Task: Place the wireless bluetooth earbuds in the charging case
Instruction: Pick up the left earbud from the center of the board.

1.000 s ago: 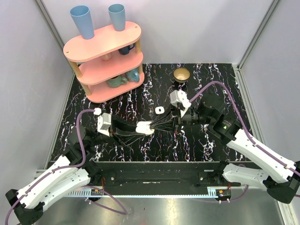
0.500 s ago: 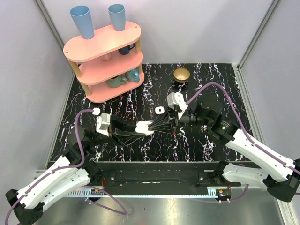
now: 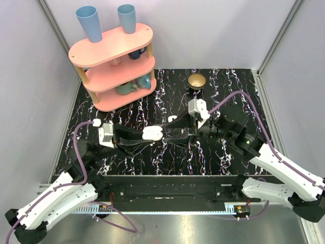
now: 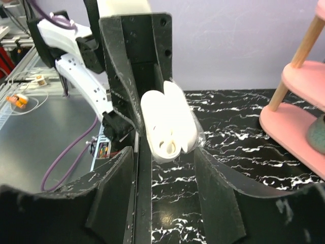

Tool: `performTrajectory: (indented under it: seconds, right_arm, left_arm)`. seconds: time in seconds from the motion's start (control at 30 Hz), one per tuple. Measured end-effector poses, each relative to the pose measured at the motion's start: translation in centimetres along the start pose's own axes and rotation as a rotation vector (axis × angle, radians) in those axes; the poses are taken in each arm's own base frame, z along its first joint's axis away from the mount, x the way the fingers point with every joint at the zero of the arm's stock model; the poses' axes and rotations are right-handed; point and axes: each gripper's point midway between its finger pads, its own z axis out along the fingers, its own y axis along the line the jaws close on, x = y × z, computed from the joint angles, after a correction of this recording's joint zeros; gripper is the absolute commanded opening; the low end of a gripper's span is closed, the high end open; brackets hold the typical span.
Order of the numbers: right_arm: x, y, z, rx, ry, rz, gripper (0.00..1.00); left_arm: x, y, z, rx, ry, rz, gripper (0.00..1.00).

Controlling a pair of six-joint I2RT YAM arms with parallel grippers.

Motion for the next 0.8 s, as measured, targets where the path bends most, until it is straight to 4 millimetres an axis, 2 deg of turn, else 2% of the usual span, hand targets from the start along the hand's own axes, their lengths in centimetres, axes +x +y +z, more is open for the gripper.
performTrajectory:
  seconds: [0.17, 0.27, 0.33, 0.43, 0.53, 0.67, 0.73, 0.8]
  right_arm:
    - [-1.4, -0.3, -0.6, 0.045, -0.062, -0.037, 0.68]
    - [-1.6, -0.7, -1.1, 0.092, -0.091, -0.033, 0.71]
    - [-1.5, -1.3, -1.7, 0.153, -0.108, -0.007, 0.78]
    - [-1.8, -2.9, -2.9, 0.287, -0.147, 0.057, 0.79]
    - [-1.7, -5.9, -4.3, 0.492, -0.186, 0.141, 0.79]
    - [1.1, -9.8, -5.1, 0.707, -0.153, 0.272, 0.76]
    - [3.3, -11.4, -4.7, 0.766, -0.116, 0.343, 0.73]
    - [6.8, -13.2, -4.0, 0.816, -0.045, 0.429, 0.68]
  left_arm:
    - [0.5, 0.4, -0.3, -0.028, 0.019, 0.01, 0.0]
    - [0.8, 1.3, -0.8, -0.083, 0.031, 0.017, 0.0]
    - [0.8, 2.0, -1.2, -0.134, 0.033, 0.028, 0.0]
    - [0.3, 2.8, -2.1, -0.203, 0.019, 0.054, 0.0]
    - [-0.4, 3.4, -3.1, -0.263, -0.001, 0.079, 0.0]
    - [-1.2, 4.2, -4.4, -0.34, -0.024, 0.114, 0.0]
    - [-1.1, 4.5, -4.8, -0.365, -0.018, 0.122, 0.0]
    - [-0.7, 4.8, -5.3, -0.388, 0.001, 0.123, 0.0]
